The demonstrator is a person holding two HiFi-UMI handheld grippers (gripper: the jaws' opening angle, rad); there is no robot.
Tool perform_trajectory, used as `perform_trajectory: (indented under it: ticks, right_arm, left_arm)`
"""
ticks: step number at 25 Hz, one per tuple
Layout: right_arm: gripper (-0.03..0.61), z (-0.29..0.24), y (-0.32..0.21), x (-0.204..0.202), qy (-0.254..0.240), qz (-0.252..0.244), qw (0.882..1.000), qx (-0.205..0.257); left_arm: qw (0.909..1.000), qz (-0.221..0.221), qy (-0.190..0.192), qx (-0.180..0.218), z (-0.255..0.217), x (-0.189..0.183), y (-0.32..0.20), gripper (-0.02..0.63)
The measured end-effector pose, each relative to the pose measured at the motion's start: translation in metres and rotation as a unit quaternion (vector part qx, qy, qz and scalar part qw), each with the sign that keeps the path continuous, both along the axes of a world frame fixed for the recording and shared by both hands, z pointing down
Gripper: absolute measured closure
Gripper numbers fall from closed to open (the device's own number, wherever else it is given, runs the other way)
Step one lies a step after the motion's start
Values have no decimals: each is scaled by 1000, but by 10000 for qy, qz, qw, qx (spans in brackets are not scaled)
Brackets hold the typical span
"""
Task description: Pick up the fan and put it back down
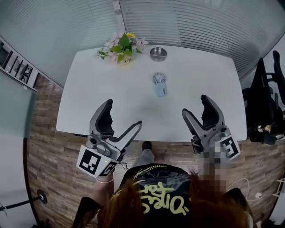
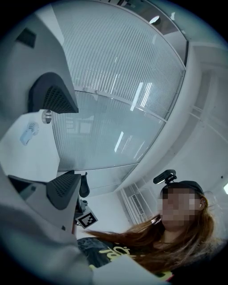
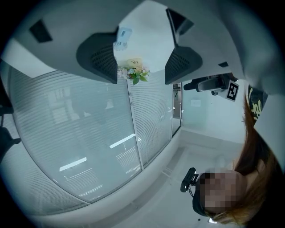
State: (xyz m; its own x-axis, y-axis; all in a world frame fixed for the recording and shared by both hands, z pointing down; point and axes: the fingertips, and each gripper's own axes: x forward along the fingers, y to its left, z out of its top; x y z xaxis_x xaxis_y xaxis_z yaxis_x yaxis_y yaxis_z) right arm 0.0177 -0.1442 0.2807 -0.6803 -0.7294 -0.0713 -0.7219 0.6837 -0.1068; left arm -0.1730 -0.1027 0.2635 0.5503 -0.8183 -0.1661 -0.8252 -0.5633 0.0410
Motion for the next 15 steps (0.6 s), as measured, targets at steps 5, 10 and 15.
perform_trajectory:
  ticks: [5,10,15]
  right_arm:
    - [262,1,-28,-13,-23,170,9999,-13]
    - [262,1,-54,-28,-21,312,9995,-15]
    - [262,5,-71,-39,12,419,9991,-16]
  left_arm:
    - [9999,138,-6,7,-1,-15,-31,193]
    - [9997,255,-7,-31,2,-32,-60,195]
    - [9989,455,-67,-39,6,-39,-82,195]
